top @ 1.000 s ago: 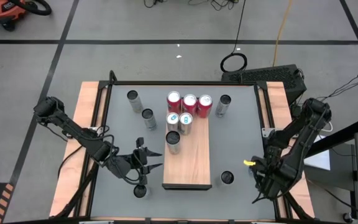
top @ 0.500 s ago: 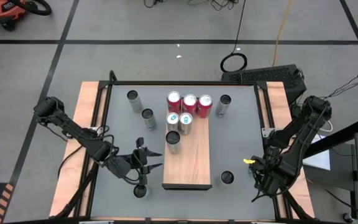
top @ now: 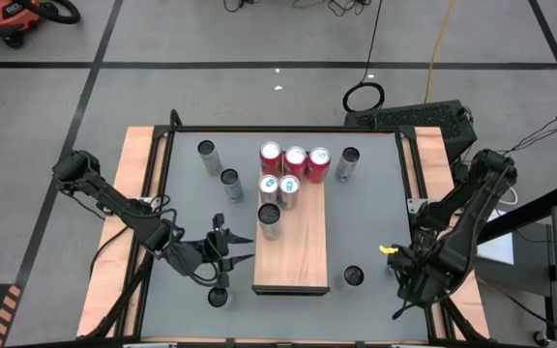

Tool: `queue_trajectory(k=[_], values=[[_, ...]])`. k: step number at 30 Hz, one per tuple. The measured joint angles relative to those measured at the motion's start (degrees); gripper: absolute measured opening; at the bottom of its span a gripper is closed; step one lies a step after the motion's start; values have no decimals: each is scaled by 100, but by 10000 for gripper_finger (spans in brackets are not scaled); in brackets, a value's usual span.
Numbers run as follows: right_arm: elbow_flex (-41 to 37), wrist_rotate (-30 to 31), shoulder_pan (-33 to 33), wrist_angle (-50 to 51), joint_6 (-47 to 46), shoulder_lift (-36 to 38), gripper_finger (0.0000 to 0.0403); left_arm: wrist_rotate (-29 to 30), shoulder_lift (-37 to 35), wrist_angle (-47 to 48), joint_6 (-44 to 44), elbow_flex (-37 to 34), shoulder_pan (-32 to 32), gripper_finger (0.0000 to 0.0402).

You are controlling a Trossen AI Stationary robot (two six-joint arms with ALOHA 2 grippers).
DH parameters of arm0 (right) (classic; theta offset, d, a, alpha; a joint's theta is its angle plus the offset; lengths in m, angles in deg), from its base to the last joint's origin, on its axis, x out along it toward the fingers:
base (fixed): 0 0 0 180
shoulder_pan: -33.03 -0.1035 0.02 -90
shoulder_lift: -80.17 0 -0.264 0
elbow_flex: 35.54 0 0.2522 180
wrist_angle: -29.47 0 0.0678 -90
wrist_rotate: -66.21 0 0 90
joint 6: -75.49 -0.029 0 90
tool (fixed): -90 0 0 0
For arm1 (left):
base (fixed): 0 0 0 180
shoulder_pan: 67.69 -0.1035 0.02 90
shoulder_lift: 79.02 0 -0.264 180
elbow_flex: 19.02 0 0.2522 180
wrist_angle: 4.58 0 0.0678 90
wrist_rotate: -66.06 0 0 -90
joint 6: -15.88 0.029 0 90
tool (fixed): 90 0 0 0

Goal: Place canned beverage on shelf
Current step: Put the blue soda can on the shelf aligned with the other red soda can

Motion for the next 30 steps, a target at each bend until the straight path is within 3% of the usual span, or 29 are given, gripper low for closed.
queue_trajectory(k=[11, 20, 25, 30], values=[[1910, 46, 458, 902, 526, -2, 194, -2, -2, -521, 142, 2, 0, 166], [2952, 431, 700, 1075, 1560, -2, 195, -4, -2, -1179, 604, 2, 0, 166], [3516, 1266, 788, 1030, 2250, -1, 196, -4, -2, -1343, 614, 4, 0, 179], [3655, 2426, 873, 573, 3303, 2, 196, -4, -1, -1664, 861, 4, 0, 219]])
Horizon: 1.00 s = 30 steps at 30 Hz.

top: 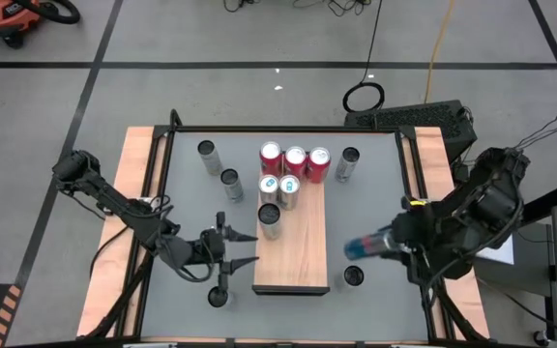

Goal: Place canned beverage on shelf
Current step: Put the blue soda can on the shelf aligned with the other red soda can

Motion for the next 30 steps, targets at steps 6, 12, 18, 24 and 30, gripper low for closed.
queue_trajectory(k=[6, 12, 18, 24, 30], values=[[0, 647, 177, -1086, 1908, -235, 195, 2, -1, -751, 800, 0, 7, 274], [0, 983, 286, -1967, 3586, -500, 193, 7, -1, -1338, 1698, 75, 80, 292], [0, 1307, 324, -2492, 4955, -731, 195, 6, -1, -1363, 2365, 417, 120, 293], [0, 1649, 370, -2847, 5855, -933, 195, -1, -1, -1233, 3011, 831, 114, 293], [0, 1864, 441, -2813, 6022, -937, 194, -607, 1, -602, 2961, 1116, -62, 293]])
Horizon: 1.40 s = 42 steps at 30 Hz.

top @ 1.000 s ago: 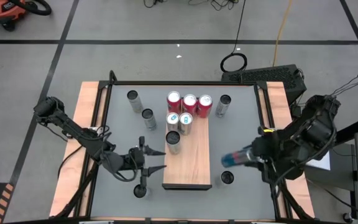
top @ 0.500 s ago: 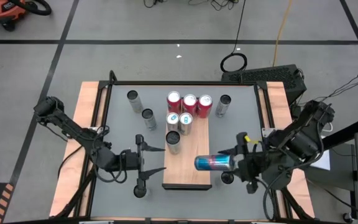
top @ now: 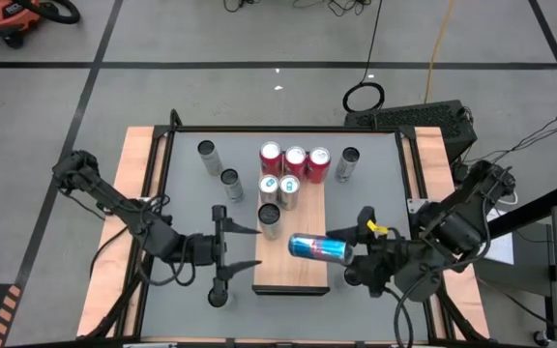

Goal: Place canned beverage on shelf
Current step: Put the blue soda can on the shelf aligned with the other red soda can

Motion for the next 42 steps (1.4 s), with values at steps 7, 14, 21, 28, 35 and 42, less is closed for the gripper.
queue_trajectory(k=[7, 14, 21, 28, 35, 42], values=[[0, -7, 102, -13, 424, -4, 194, -572, 233, 441, 42, 424, -403, 293], [-2, 286, 138, -65, 701, 0, 194, -774, 729, 672, 233, 815, -671, 293], [-2, 281, 136, -208, 852, 0, 194, -778, 901, 619, 338, 1035, -845, 321], [-2, 284, 136, -466, 1045, 0, 194, -1110, 1084, 410, 349, 1061, -1012, 370], [-2, 284, 138, -842, 1208, 0, 194, -1082, 1212, 317, 392, 1055, -1064, 372], [-2, 282, 144, -834, 1160, -2, 194, -1074, 1217, 276, 397, 1053, -1070, 346]])
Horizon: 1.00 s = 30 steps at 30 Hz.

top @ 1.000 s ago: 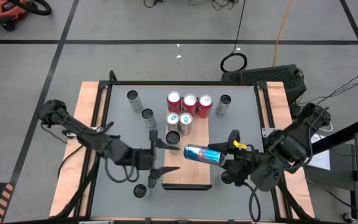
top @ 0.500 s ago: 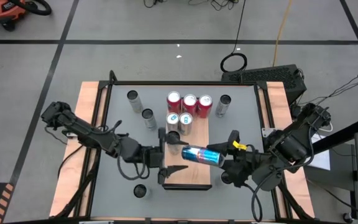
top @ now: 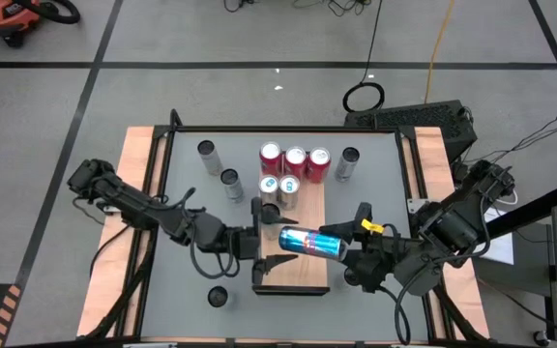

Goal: Place canned beverage on shelf
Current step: Put the blue soda can on the shelf aligned with the other red soda can

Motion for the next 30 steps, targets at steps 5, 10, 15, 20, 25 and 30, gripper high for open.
queue_trajectory(k=[5, 10, 15, 20, 25, 30], values=[[0, -4, 0, 0, -16, 2, 194, 0, 0, -1, 0, -2, 0, 311], [0, -11, 0, 2, -143, 2, 194, 2, 0, -1, -39, -2, 6, 278], [0, -42, 0, 0, -264, 2, 194, -2, 0, -71, -13, -9, 11, 248], [0, -33, 0, 26, -586, 2, 202, -2, 0, -94, -67, -9, 34, 234], [0, -33, -1, 71, -1282, 2, 237, 13, 0, -133, -76, -9, 88, 232], [0, -15, -4, 326, -2149, 2, 285, 14, 0, -176, -59, -11, 196, 231]])
